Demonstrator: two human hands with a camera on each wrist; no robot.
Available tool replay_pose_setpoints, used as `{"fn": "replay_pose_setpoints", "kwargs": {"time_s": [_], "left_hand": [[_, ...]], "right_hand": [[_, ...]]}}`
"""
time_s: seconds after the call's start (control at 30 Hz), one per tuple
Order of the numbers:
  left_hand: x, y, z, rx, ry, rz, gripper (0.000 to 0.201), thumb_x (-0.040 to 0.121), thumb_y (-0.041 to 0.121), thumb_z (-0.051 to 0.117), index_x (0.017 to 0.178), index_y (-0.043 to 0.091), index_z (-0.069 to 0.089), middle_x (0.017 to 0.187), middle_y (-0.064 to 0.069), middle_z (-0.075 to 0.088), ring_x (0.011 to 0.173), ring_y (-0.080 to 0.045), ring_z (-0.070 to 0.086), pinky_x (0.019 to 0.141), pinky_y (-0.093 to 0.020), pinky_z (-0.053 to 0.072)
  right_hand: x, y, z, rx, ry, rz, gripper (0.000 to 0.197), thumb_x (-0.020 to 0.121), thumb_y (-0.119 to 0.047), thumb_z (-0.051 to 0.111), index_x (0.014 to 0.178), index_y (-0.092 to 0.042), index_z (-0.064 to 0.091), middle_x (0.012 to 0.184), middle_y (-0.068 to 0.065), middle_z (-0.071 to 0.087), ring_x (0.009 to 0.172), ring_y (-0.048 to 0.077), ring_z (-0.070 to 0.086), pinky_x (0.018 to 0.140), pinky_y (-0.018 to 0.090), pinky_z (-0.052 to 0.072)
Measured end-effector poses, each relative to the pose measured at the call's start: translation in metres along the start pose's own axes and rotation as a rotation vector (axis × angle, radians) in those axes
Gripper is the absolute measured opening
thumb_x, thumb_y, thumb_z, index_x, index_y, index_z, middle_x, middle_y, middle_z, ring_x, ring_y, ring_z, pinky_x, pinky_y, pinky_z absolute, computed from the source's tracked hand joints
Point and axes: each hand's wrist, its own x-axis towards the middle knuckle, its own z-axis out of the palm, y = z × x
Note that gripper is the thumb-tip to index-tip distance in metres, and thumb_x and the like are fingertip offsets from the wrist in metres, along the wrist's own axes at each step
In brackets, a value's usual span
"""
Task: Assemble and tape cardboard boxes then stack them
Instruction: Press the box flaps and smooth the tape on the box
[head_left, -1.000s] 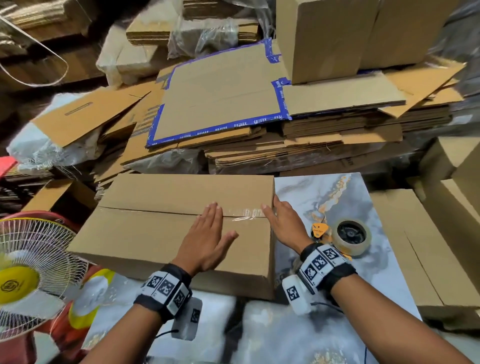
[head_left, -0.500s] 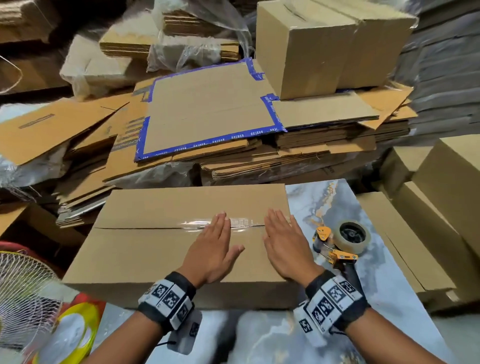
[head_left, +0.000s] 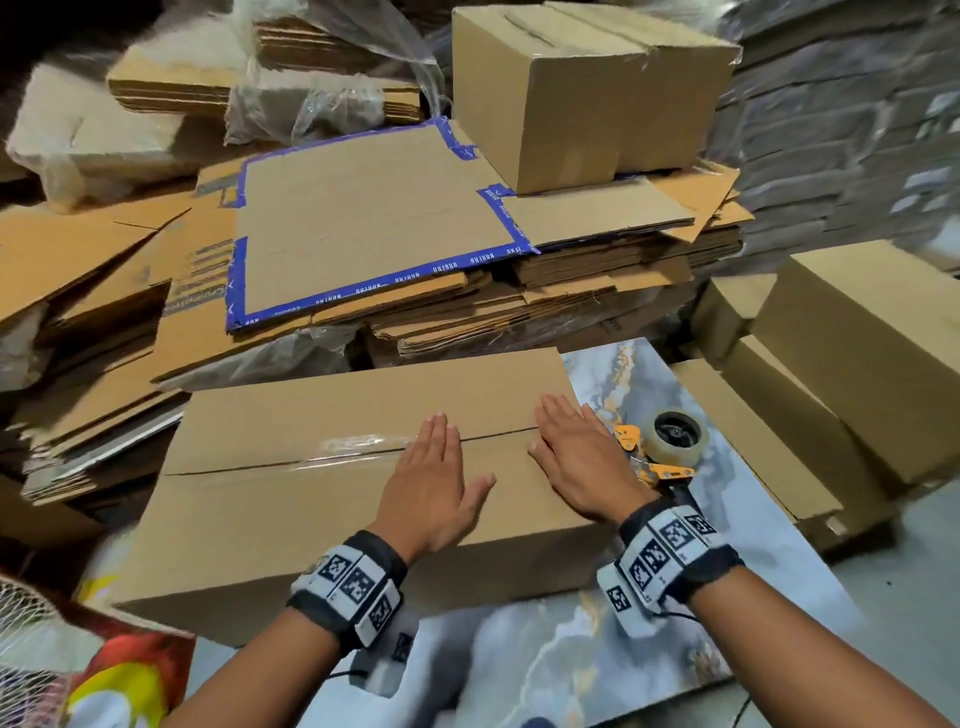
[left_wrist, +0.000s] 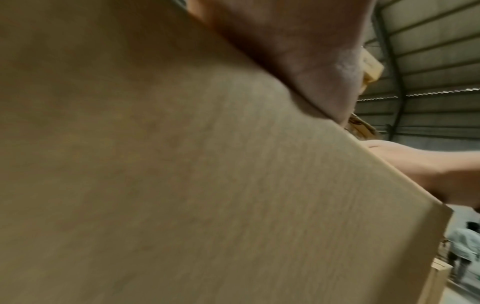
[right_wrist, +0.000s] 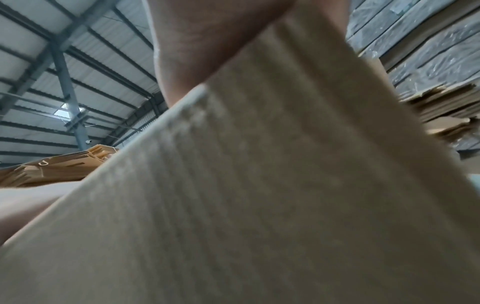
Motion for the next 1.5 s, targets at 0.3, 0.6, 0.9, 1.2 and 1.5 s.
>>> {"fn": "replay_pose_setpoints", "kwargs": {"time_s": [0.3, 0.6, 0.9, 1.2, 1.5], "left_hand": [[-0.019, -0.047, 0.000, -0.025, 0.054, 0.020, 0.089, 0.097, 0.069, 0.008, 0.161, 0.007, -0.004, 0.167, -0.012, -0.014, 0.155, -0.022, -0.013, 0.124, -0.033, -0.006], [-0.028, -0.064, -0.003, -0.029, 0.028, -0.029, 0.085, 0.101, 0.065, 0.015, 0.160, 0.006, -0.005, 0.167, -0.013, -0.013, 0.155, -0.022, -0.013, 0.124, -0.034, -0.007], [-0.046, -0.100, -0.002, -0.019, 0.049, -0.129, 0.087, 0.101, 0.066, 0.016, 0.160, 0.006, -0.004, 0.167, -0.013, -0.012, 0.155, -0.022, -0.012, 0.122, -0.033, -0.009], [-0.057, -0.142, -0.006, -0.020, 0.047, -0.162, 0.104, 0.083, 0.077, -0.005, 0.160, 0.006, -0.003, 0.167, -0.012, -0.010, 0.156, -0.022, -0.009, 0.125, -0.037, -0.004], [-0.073, -0.184, -0.006, -0.051, 0.112, -0.199, 0.120, 0.072, 0.087, -0.018, 0.160, 0.007, -0.004, 0.167, -0.011, -0.011, 0.156, -0.021, -0.007, 0.122, -0.033, -0.005]], "right_hand": [[-0.006, -0.033, 0.010, -0.020, 0.010, 0.086, 0.069, 0.108, -0.050, 0.019, 0.161, -0.008, 0.009, 0.170, 0.008, -0.001, 0.156, 0.019, -0.006, 0.126, 0.040, -0.004], [-0.003, -0.093, 0.021, 0.021, -0.015, -0.056, 0.067, 0.108, -0.049, 0.018, 0.161, -0.009, 0.008, 0.170, 0.006, -0.002, 0.156, 0.018, -0.006, 0.126, 0.038, -0.004], [0.002, -0.110, 0.026, -0.003, -0.038, -0.011, 0.065, 0.108, -0.045, 0.015, 0.162, -0.009, 0.008, 0.170, 0.007, -0.002, 0.156, 0.019, -0.006, 0.127, 0.042, -0.003], [0.005, -0.118, 0.029, -0.021, -0.064, 0.015, 0.067, 0.108, -0.047, 0.014, 0.162, -0.010, 0.004, 0.169, 0.007, -0.007, 0.156, 0.020, -0.009, 0.126, 0.046, -0.004], [0.007, -0.143, 0.030, -0.012, -0.096, -0.090, 0.068, 0.108, -0.048, 0.013, 0.161, -0.008, 0.000, 0.169, 0.006, -0.009, 0.155, 0.018, -0.011, 0.127, 0.043, -0.003]]}}
